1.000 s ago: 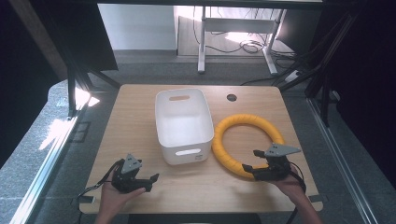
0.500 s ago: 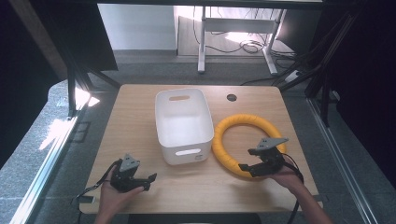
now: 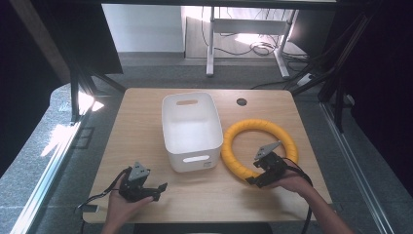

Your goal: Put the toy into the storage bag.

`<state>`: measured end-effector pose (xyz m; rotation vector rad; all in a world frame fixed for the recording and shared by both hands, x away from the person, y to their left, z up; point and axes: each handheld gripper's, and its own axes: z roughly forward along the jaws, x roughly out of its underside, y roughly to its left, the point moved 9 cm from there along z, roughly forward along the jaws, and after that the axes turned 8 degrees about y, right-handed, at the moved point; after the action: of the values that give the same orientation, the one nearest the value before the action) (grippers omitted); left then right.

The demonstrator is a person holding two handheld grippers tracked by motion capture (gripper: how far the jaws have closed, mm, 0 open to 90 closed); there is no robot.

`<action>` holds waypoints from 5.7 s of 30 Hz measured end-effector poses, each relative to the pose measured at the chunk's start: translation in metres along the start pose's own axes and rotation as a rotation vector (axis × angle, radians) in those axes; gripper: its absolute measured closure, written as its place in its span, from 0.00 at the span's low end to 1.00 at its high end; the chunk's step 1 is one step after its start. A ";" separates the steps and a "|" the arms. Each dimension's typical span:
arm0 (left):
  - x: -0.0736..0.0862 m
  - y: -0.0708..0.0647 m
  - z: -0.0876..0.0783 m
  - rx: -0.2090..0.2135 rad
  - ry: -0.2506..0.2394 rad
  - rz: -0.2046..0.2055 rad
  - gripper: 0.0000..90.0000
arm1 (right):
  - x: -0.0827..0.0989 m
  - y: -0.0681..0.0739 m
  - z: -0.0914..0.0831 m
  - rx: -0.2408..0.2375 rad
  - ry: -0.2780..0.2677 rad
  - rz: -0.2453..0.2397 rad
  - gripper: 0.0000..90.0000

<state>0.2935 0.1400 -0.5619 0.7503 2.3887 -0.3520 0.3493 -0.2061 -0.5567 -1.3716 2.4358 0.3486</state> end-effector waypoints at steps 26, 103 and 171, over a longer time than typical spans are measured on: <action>-0.003 -0.005 -0.002 -0.042 0.007 0.061 0.20 | 0.003 -0.002 0.024 0.002 0.181 -0.099 0.37; -0.001 -0.008 0.009 -0.053 0.035 0.089 0.20 | -0.048 -0.016 -0.063 -0.213 -0.241 0.019 0.57; -0.001 -0.006 0.008 -0.064 0.032 0.092 0.20 | -0.112 0.009 -0.142 -0.182 -0.510 -0.088 0.57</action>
<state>0.2940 0.1311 -0.5670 0.8392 2.3735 -0.2264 0.3741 -0.1655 -0.3821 -1.2632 1.9560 0.8050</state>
